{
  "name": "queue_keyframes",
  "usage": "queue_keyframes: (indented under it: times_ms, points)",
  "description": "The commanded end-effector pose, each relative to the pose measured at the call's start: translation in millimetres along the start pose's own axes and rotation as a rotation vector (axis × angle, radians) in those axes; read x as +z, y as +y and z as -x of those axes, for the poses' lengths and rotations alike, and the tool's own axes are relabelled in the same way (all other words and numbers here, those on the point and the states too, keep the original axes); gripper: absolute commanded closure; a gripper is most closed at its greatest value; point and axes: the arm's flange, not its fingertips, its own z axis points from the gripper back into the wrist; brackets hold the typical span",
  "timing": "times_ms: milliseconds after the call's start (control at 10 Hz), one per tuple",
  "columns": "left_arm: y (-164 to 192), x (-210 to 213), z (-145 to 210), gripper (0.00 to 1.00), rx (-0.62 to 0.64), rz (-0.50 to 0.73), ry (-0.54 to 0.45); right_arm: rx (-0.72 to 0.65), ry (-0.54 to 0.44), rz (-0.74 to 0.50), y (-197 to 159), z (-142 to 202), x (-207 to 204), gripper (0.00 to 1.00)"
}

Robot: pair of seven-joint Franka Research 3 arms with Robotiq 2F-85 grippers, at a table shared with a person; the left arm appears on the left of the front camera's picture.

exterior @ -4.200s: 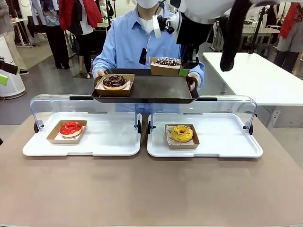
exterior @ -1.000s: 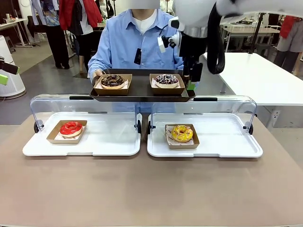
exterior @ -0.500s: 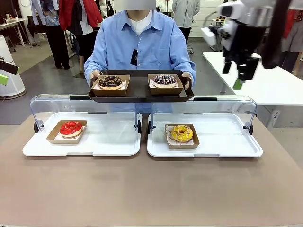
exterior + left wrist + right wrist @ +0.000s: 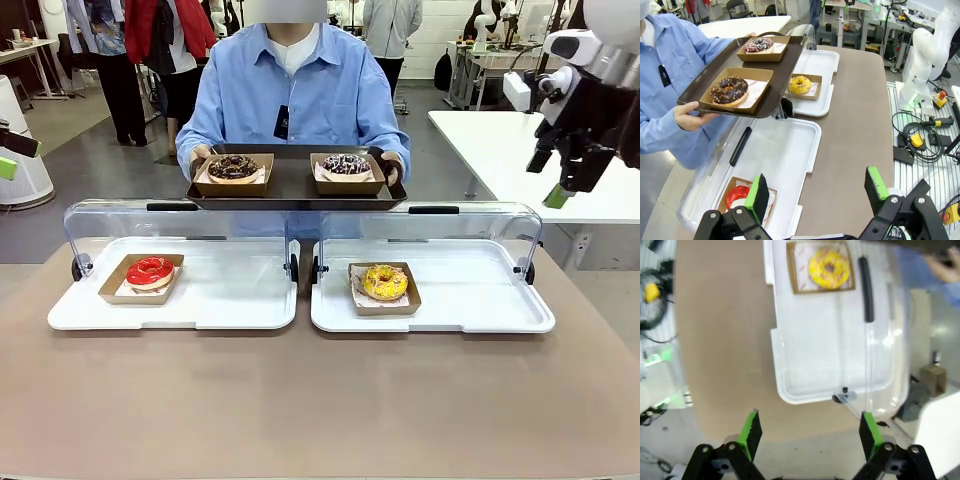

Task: Provide the desired donut to the person.
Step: Place the picked Paper togo box onto the Handle tray extended by the person.

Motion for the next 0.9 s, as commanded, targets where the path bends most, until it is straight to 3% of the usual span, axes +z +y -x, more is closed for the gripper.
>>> queue_keyframes:
  times_ms: [0, 800]
  points:
    - [-0.6, 1.0, -0.2, 0.00, -0.008, 0.004, -0.016, -0.005, -0.004, 0.000, 6.2, 3.1, 8.4, 0.00]
    - [-0.6, 1.0, -0.2, 0.00, -0.008, 0.004, -0.016, -0.005, -0.004, 0.000, 6.2, 3.1, 8.4, 0.00]
